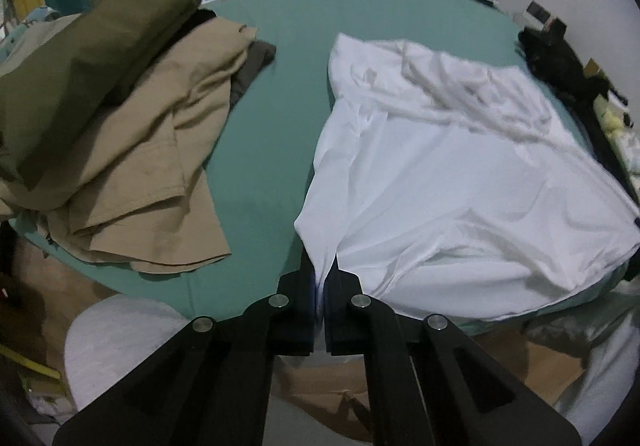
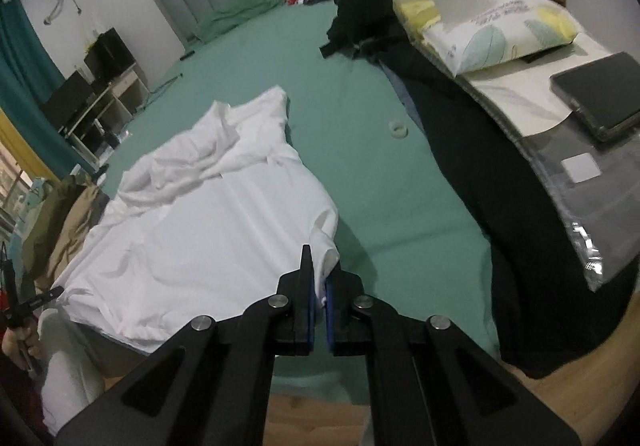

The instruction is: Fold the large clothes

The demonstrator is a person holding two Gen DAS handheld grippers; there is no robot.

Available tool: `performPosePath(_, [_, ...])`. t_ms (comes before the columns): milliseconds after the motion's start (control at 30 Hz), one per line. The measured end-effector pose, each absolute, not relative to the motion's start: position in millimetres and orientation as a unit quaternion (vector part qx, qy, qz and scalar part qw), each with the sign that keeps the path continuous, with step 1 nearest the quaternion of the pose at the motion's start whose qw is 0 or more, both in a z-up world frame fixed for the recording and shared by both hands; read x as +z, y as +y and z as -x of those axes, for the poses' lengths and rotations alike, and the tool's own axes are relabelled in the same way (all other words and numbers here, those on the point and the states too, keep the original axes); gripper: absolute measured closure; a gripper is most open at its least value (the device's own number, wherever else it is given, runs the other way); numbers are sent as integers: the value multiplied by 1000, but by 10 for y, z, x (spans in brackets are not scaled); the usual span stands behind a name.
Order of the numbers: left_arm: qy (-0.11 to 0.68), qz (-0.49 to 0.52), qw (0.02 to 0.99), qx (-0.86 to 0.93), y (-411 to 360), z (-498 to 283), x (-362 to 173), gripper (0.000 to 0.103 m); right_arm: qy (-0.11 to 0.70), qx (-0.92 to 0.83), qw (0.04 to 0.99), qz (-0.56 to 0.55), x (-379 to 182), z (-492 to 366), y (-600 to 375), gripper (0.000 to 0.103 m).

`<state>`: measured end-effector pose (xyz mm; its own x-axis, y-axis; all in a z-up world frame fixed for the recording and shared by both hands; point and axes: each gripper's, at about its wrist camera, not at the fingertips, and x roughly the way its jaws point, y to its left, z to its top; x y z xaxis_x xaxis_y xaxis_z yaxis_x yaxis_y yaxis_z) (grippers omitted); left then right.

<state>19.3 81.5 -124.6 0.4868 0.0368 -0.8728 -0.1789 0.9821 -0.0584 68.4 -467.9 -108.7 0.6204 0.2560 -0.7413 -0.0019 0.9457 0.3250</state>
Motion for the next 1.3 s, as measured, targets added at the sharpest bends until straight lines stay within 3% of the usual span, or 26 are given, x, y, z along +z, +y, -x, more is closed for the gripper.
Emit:
performPosePath(467, [437, 87, 891, 83, 955, -294, -662, 99, 396, 66, 903, -150, -725, -526, -4831, 99])
performPosePath(833, [385, 175, 903, 76, 1173, -648, -534, 99, 335, 62, 932, -119, -403, -1225, -4745, 99])
performPosePath(1300, [371, 246, 888, 114, 1310, -1721, -826, 99, 321, 45, 941, -100, -553, -2391, -4654, 99])
